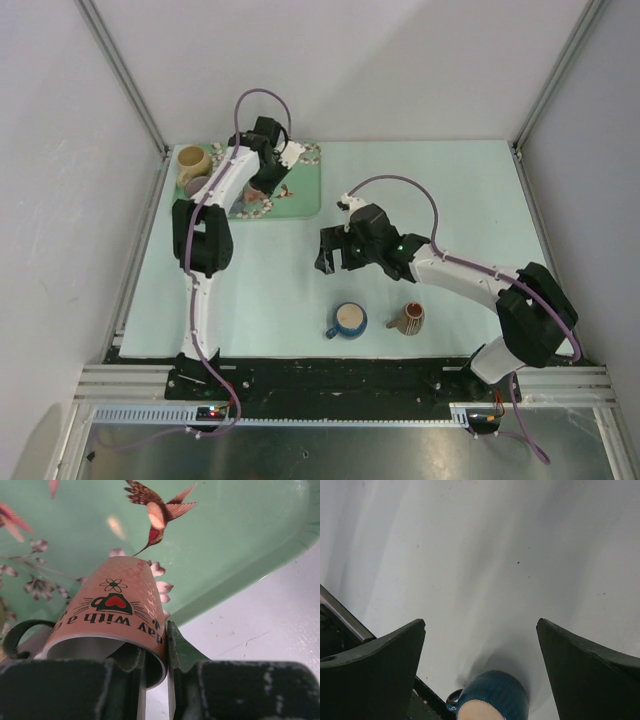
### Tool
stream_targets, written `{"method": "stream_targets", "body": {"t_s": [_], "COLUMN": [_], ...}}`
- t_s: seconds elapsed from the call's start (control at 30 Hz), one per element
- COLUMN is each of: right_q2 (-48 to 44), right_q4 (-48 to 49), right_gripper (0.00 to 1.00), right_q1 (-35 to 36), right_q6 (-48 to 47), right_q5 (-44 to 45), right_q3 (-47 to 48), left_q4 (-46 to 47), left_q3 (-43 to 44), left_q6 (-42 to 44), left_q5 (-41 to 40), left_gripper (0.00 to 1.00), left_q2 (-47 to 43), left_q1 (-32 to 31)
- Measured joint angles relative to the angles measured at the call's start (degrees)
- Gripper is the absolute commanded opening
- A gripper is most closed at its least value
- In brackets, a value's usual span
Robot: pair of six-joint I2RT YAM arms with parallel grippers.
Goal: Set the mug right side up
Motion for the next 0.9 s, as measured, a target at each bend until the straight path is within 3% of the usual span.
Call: {"method": "stream_targets", "body": {"t_s": [0.17,0.23,0.4,0.5,0.63,0.77,0.9], "right_q2": [-0.07,-0.28,-3.1,-5.31,-6.64,-6.45,-3.21], "right_q4": [-2.27,-3.23,-8.04,-10.73,-13.75,-18.45,-26.53], "right_gripper": [0.99,0.99,0.99,1.0,0.99,0.98,0.96], "right_q1": [2.23,3.1,7.17,11.34,18.97,26.6,28.85], "right_q6": [-1.07,-1.36,-3.23,-6.73,-19.26,-35.58,-48.83], "right_q5": [2.4,3.93,10.99,12.48,9.27,2.36,-3.5], "right_q3": [0.0,0.0,0.0,0.0,0.02,0.13,4.15], "left_q4": [-1.29,-1.84,-2.25,-2.62,-2.6,-3.04,-2.73], "left_q3": [0.74,1.29,2.54,4.02,5.62,5.33,1.53], "left_q6": [0.94,1.29,1.68,1.79,1.84,1.9,2.03], "left_q5": [2.29,3.19,4.48,4.79,5.35,6.25,8.39], "left_gripper": [0.04,0.14,0.52,0.67,0.78,0.82,0.84], "left_q2": [3.78,4.81,4.9,4.9,3.89,-0.09,-8.28], "left_q1": [0.24,0.44,0.9,1.44,2.03,2.14,2.14]}}
